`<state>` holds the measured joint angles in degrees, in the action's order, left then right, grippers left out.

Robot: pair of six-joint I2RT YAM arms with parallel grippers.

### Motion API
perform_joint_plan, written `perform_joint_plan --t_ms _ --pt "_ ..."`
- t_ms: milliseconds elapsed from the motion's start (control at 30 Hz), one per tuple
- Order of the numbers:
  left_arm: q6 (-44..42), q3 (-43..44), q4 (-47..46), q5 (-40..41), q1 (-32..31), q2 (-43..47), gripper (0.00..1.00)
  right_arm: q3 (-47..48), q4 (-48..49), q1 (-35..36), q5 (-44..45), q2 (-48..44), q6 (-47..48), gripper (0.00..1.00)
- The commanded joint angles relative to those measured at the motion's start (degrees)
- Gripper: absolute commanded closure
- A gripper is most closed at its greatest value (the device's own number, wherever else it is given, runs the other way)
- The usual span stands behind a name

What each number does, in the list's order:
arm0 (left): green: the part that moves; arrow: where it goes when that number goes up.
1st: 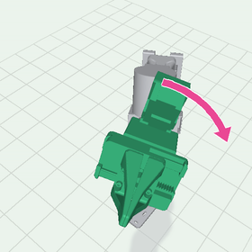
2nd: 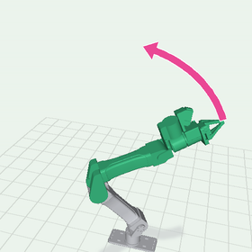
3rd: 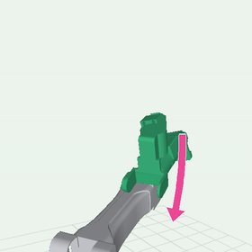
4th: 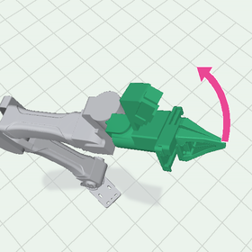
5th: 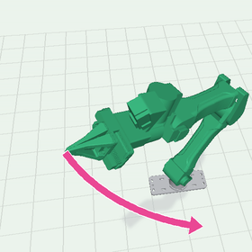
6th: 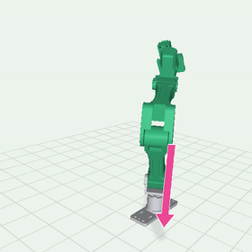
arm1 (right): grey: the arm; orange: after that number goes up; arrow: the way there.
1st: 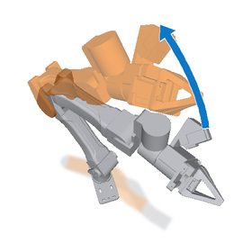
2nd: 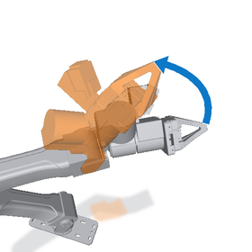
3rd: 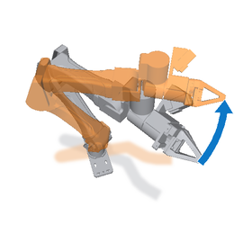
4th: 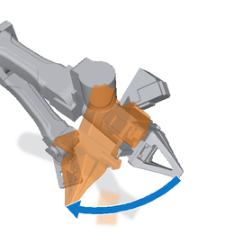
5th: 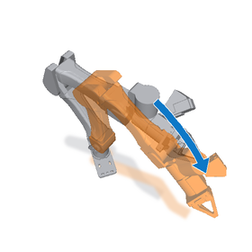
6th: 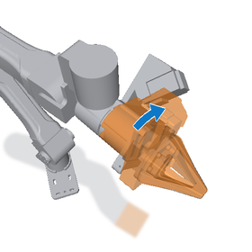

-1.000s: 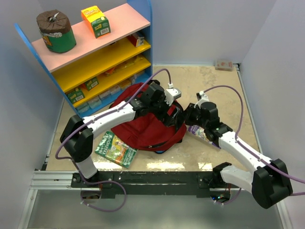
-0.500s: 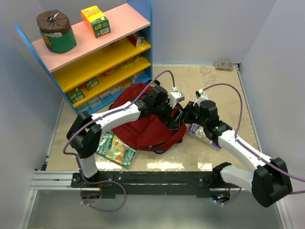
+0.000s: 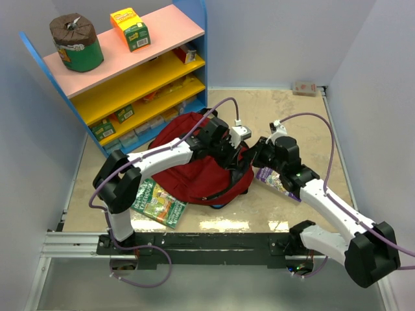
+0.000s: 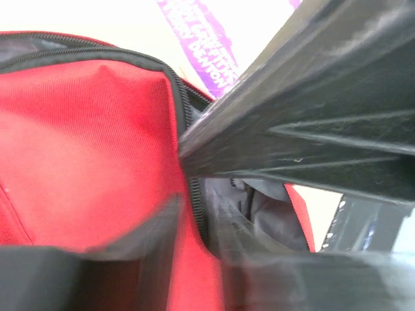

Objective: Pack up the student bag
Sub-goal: Unzip the student bag at the center of the board.

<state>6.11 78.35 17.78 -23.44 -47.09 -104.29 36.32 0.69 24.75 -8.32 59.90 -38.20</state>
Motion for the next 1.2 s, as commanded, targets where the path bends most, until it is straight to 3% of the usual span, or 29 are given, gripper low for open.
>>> perform_joint_plan --t_ms 0,33,67,367,467,633,900,933,967,1067,1167 --pt "-1.36 1.81 0.15 1.64 1.12 2.6 0.9 1.48 -2.79 0.12 2.68 -3.12 0.84 0.98" --pt "-1.97 1.9 0.41 2.95 1.65 3.38 0.99 1.04 -3.23 0.12 2.87 -3.99 0.84 0.98" --pt "-2.15 2.16 0.76 3.83 2.09 3.83 1.0 -0.09 -3.76 0.12 3.56 -4.87 0.84 0.97" --pt "-5.84 10.77 4.98 9.38 7.62 8.92 1.0 -6.16 -4.56 0.21 1.65 -8.92 0.14 0.94" --pt "-7.43 12.79 5.68 7.63 8.33 10.16 1.0 -7.57 -3.85 0.21 1.98 -7.7 -0.39 1.0" --pt "-9.88 11.48 7.27 0.44 8.86 13.49 1.0 -9.59 -5.78 0.21 2.78 -7.25 0.58 1.0" --pt "-14.98 2.27 9.9 -9.43 8.77 18.5 1.0 -5.65 -11.56 0.65 0.4 -4.97 5.93 1.0" --pt "-15.42 1.21 10.08 -9.52 8.77 19.9 1.0 -4.6 -13.07 0.65 3.36 -5.23 5.94 0.98" --pt "-15.86 -0.81 10.43 -9.34 8.77 20.7 1.0 -2.06 -14.47 0.65 5.13 -5.58 5.77 0.78" --pt "-16.83 -4.41 10.96 -8.55 9.03 24.04 1.0 3.03 -18.87 0.65 15.3 -6.2 1.82 0.45" --pt "-16.74 -6.88 11.05 -7.68 10.61 26.85 1.0 7.78 -21.86 0.47 23.92 -2.34 -0.3 0.38"
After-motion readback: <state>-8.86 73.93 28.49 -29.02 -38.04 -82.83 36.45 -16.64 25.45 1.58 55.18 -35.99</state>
